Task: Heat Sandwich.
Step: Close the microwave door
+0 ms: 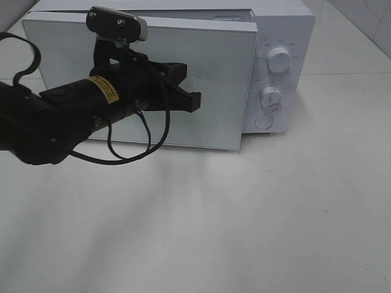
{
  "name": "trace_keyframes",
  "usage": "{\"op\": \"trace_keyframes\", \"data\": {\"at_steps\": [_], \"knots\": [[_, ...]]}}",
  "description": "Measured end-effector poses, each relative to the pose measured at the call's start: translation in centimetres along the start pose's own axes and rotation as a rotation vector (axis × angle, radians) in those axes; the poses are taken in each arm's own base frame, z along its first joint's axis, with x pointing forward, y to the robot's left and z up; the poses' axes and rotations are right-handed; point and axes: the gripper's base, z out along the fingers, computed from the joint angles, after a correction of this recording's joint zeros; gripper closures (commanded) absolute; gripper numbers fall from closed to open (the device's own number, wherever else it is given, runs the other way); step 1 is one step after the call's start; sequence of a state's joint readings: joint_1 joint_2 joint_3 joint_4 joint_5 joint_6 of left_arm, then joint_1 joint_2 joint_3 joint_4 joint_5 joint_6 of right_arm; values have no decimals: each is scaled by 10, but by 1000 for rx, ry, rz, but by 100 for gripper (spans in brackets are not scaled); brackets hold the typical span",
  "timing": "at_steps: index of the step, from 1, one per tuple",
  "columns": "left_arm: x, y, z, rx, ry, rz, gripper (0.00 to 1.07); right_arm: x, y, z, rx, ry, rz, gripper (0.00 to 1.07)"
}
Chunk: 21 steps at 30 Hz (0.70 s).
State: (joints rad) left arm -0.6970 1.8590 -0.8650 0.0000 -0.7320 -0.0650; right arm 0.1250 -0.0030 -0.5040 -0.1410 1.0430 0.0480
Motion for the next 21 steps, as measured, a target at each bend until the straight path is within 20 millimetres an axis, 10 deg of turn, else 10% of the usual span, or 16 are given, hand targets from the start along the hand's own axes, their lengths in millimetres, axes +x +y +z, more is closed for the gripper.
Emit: {"op": "trace_keyframes", "data": {"at_steps": [21], "knots": [[-12, -8, 56, 21, 18, 5, 106, 0, 0, 0, 0, 0, 0, 31]]}}
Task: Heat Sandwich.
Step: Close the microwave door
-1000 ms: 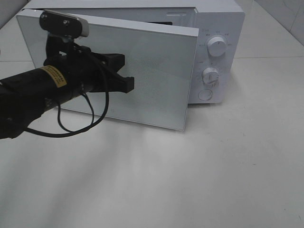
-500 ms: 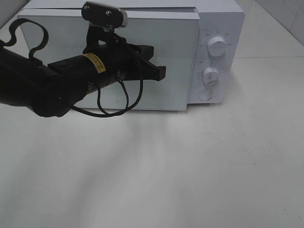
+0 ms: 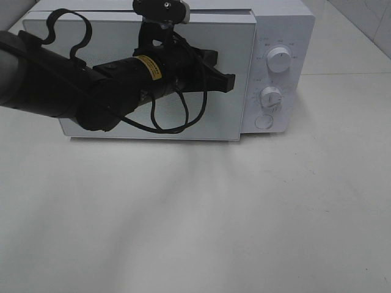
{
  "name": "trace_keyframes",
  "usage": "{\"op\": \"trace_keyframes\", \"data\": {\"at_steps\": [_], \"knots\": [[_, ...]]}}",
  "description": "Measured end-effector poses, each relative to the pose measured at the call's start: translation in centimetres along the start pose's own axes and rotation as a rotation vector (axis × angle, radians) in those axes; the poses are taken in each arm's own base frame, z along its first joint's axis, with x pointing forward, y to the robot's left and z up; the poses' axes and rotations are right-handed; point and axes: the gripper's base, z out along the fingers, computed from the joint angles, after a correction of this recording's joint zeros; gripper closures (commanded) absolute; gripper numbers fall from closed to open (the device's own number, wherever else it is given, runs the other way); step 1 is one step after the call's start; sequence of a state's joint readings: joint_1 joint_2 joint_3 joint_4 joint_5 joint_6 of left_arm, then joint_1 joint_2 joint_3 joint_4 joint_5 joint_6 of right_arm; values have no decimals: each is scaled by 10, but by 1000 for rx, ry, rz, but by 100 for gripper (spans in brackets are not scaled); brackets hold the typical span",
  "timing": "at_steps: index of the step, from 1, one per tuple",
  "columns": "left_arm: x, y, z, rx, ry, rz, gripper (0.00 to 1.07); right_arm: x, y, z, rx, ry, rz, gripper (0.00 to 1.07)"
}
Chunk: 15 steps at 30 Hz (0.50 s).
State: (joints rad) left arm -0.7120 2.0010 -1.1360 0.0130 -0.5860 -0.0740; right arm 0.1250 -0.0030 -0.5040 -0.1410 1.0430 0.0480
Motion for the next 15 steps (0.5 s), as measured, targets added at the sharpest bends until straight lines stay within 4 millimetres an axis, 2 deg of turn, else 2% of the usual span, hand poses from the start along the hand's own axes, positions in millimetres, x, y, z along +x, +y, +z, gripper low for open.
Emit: {"op": "trace_keyframes", "data": {"at_steps": [15], "knots": [[-6, -1, 31, 7, 22, 34, 106, 0, 0, 0, -1, 0, 0, 31]]}}
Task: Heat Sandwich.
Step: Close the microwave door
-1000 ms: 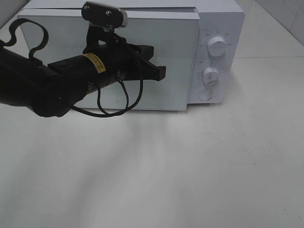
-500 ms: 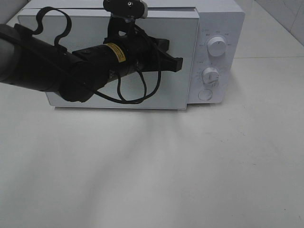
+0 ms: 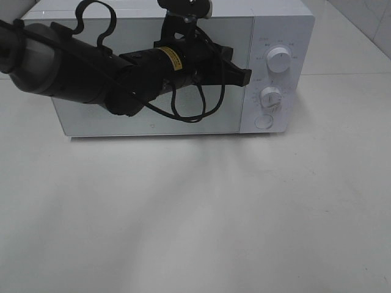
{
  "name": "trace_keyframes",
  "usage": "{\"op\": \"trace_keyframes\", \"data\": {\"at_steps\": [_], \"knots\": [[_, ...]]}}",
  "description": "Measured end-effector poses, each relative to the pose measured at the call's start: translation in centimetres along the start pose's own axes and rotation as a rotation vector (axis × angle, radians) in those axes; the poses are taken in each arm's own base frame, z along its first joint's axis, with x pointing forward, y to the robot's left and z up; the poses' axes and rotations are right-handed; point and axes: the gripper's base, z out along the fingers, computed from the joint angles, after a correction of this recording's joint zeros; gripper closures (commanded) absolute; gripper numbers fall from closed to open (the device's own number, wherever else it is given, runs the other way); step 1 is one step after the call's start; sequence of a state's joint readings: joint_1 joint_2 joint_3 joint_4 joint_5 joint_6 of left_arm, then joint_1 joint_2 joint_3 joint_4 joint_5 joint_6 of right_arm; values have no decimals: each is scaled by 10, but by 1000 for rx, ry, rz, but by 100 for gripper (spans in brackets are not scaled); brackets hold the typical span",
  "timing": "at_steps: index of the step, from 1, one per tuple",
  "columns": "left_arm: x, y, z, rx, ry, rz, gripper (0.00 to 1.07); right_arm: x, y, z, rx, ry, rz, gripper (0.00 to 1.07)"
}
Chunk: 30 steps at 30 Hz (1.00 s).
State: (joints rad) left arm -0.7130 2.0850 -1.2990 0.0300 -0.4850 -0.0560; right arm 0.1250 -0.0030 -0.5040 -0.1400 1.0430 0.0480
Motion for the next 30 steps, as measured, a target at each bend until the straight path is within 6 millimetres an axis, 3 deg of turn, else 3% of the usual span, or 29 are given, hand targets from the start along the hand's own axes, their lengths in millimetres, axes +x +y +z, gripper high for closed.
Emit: {"op": "trace_keyframes", "data": {"at_steps": [23, 30], "knots": [[-2, -13, 1, 5, 17, -24, 106, 0, 0, 0, 0, 0, 0, 31], [6, -20, -17, 13, 59, -30, 106, 0, 0, 0, 0, 0, 0, 31]]}}
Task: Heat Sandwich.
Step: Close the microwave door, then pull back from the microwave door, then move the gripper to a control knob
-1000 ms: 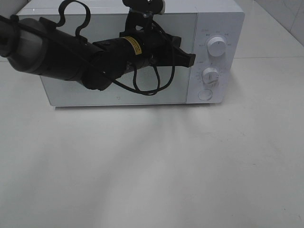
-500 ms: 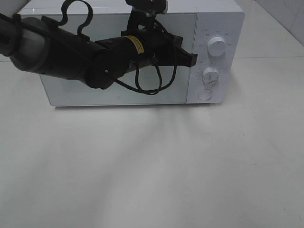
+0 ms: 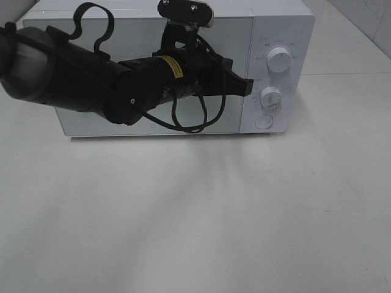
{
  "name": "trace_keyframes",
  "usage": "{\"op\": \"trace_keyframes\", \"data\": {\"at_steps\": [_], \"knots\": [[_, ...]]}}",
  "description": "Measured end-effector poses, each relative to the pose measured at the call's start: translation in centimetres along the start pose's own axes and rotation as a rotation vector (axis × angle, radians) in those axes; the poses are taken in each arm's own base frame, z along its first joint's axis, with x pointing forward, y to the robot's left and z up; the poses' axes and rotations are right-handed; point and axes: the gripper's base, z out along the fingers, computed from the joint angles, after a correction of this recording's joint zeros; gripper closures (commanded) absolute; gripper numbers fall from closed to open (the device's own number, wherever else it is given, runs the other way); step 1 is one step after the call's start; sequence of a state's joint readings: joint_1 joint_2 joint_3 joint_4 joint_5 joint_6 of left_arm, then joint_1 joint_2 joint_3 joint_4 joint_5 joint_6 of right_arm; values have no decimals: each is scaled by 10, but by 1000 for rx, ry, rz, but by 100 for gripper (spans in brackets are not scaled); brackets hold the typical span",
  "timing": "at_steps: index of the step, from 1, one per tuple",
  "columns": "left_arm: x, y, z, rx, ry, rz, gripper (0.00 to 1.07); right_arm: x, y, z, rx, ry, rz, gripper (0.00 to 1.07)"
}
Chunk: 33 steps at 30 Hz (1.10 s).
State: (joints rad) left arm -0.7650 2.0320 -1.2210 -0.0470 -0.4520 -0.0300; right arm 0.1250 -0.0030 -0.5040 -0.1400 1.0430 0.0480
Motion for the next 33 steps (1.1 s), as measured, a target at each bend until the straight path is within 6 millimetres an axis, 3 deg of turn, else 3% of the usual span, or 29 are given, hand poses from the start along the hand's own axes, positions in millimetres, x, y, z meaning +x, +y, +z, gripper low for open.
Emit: {"op": "trace_keyframes", "data": {"at_steps": [8, 19, 23, 24, 26, 27, 29, 30, 33], "knots": [[8, -2, -21, 4, 39, 2, 106, 0, 0, 0, 0, 0, 0, 31], [17, 0, -77, -1, 137, 3, 106, 0, 0, 0, 0, 0, 0, 31], [19, 0, -90, -3, 210, 3, 97, 0, 0, 0, 0, 0, 0, 31], [18, 0, -93, -3, 238, 3, 91, 0, 0, 0, 0, 0, 0, 31], [14, 0, -105, -3, 308, 2, 49, 0, 0, 0, 0, 0, 0, 31], [14, 0, -105, -3, 308, 2, 49, 0, 0, 0, 0, 0, 0, 31], [10, -1, -116, -3, 376, 2, 14, 0, 0, 0, 0, 0, 0, 31], [9, -1, -120, -4, 400, 2, 2, 0, 0, 0, 0, 0, 0, 31], [7, -1, -129, -3, 456, 5, 3, 0, 0, 0, 0, 0, 0, 31]]}}
